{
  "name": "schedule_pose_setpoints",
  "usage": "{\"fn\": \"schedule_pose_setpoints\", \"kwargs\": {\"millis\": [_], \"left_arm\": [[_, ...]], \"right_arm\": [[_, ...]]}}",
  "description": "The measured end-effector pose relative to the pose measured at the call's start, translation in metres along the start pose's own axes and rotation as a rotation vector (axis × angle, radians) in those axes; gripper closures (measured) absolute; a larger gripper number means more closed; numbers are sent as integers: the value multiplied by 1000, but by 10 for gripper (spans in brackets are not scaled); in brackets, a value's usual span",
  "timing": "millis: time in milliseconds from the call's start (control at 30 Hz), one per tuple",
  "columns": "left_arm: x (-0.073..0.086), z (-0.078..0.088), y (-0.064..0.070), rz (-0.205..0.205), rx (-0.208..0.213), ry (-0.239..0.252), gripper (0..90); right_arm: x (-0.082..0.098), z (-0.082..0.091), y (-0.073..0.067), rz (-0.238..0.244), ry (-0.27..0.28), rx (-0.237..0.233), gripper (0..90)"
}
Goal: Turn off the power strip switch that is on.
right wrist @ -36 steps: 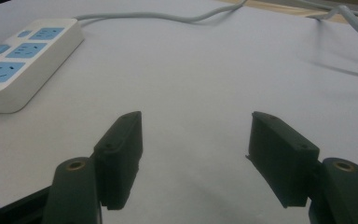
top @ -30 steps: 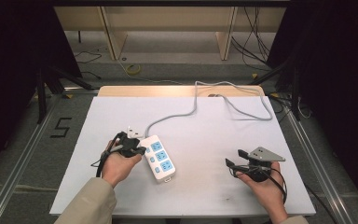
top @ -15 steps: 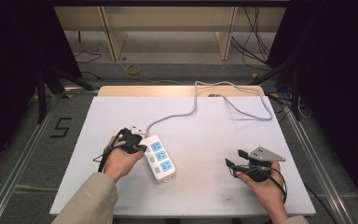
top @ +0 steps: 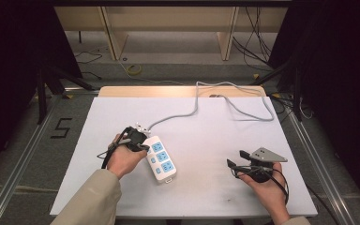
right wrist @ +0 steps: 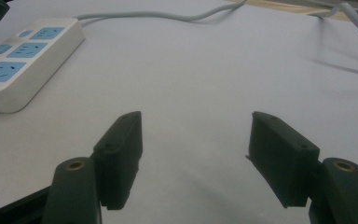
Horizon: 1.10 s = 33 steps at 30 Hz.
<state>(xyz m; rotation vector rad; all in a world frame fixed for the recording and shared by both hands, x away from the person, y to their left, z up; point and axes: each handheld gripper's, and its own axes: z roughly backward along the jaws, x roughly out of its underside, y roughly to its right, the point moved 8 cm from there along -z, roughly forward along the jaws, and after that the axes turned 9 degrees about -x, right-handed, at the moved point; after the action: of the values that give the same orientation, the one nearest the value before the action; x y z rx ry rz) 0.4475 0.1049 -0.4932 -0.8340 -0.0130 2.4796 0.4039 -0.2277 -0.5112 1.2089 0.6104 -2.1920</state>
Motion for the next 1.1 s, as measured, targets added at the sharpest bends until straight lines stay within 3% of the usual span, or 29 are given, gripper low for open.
{"fn": "schedule_pose_setpoints", "kwargs": {"millis": [467,1100], "left_arm": [[-3,-5,-3,1,2,-32,896],[-10,-10,-1,-31,0,-73,896]], "right_arm": [[1,0,0,4,-4,-6,359],[2,0,1,-1,-8,-4,359]]}}
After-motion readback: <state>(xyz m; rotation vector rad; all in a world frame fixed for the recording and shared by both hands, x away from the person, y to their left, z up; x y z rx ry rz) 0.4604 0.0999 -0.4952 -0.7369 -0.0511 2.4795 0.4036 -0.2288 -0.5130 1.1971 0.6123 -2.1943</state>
